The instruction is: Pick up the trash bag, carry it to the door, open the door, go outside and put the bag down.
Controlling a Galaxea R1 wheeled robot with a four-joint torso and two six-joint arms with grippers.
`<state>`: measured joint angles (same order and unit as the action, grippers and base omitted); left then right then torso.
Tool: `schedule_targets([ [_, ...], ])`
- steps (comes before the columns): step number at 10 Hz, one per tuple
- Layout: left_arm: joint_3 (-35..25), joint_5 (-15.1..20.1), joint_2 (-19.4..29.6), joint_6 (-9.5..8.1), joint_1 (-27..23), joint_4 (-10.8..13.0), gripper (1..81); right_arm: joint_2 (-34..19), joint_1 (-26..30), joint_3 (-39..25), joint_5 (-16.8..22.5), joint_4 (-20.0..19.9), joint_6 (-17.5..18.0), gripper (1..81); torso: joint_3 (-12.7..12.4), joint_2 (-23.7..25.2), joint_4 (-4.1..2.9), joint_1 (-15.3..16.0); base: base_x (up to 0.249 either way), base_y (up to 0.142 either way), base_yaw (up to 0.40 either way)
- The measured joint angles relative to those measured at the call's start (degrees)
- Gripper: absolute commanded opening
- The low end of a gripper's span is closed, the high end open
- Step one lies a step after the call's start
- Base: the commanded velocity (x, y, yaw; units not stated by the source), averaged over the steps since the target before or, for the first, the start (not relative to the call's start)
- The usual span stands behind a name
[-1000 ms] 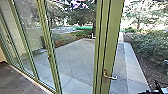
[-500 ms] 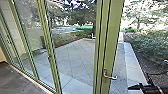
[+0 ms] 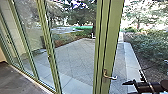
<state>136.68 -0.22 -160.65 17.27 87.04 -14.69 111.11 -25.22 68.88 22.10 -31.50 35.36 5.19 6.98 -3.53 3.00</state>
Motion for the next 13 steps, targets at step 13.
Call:
schedule_targets([
  [13,4.6,0.0,-2.0,0.00,0.0,-1.0,1.0,19.0,3.5,26.1,3.5,0.0,13.5,81.1,0.0,0.0,0.00,0.0,0.000,0.000,0.000],
])
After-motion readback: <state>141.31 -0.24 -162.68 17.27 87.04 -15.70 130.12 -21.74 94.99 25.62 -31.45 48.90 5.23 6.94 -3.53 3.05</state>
